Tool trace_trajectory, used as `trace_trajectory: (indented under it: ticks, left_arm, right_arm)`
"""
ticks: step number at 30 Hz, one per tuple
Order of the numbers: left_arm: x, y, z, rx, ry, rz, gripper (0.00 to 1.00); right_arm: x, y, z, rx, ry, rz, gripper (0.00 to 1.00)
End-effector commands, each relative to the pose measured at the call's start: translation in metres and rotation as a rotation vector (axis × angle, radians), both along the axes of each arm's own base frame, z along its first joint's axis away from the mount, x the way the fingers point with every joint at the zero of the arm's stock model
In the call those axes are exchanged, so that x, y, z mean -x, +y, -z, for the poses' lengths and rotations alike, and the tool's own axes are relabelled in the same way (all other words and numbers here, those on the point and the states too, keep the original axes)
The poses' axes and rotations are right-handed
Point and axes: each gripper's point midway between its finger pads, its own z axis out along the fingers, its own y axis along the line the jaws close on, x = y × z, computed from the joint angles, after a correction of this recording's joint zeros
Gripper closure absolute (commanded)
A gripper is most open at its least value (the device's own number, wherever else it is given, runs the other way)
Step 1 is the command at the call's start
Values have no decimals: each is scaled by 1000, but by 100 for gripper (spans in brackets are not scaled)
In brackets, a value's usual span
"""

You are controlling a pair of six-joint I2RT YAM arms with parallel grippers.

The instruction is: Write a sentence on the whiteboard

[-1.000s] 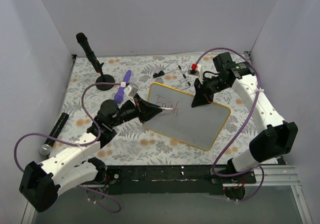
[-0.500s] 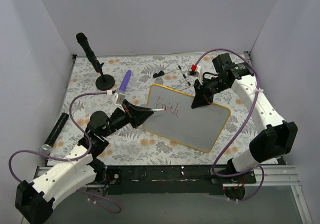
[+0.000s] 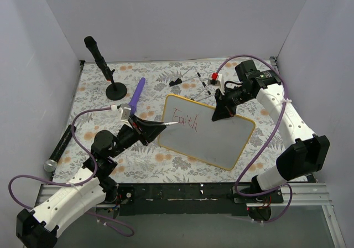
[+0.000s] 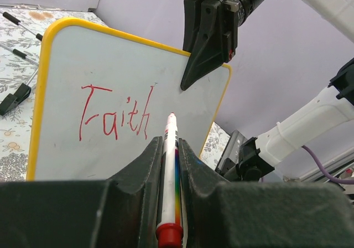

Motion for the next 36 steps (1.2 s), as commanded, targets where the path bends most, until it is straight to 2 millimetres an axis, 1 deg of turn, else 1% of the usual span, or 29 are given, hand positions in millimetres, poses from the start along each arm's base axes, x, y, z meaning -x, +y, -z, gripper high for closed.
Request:
trace_trajectory:
  ticks: [1, 10, 18, 21, 24, 25, 27, 28, 29, 30, 31, 32, 35, 36]
  left_arm:
    - [-3, 2, -1, 11, 6, -12, 100]
    - [0, -6, -4, 1, 6, 36, 100]
    - [1, -15, 0, -9, 27, 80, 100]
    - [3, -17, -5, -4, 11, 87, 100]
    - [3, -26, -5, -18, 6, 90, 100]
    - [6, -34, -2, -31, 13, 109, 100]
    - [3, -40, 2, -55, 13, 77, 100]
    - [9, -48, -1, -71, -10, 91, 100]
    - [4, -51, 2, -86, -10, 59, 100]
    - [4, -54, 3, -96, -12, 50, 100]
    - [8, -60, 1, -106, -33, 57, 100]
    - [6, -64, 4, -118, -35, 51, 100]
    - [3, -73, 0, -110, -60, 49, 100]
    - [1, -78, 5, -122, -53, 57, 100]
  right_arm:
    - [7, 10, -21, -106, -67, -59, 99]
    - [9, 10, -21, -106, -67, -65, 99]
    - [10, 10, -21, -107, -71, -65, 99]
    - [9, 10, -22, -106, -75, -63, 99]
    - [8, 9, -21, -103, -76, -57, 99]
    - [7, 10, -21, -101, -80, -57, 99]
    - [7, 9, -20, -98, -77, -54, 99]
    - [7, 9, -21, -100, -81, -53, 99]
    - [7, 9, -20, -97, -81, -50, 99]
    - [7, 8, -20, -95, -78, -46, 99]
    - [7, 8, -20, -96, -80, -46, 99]
    - [7, 8, -19, -94, -77, -44, 99]
    - [6, 9, -20, -95, -77, -43, 99]
    - [5, 9, -20, -97, -78, -44, 99]
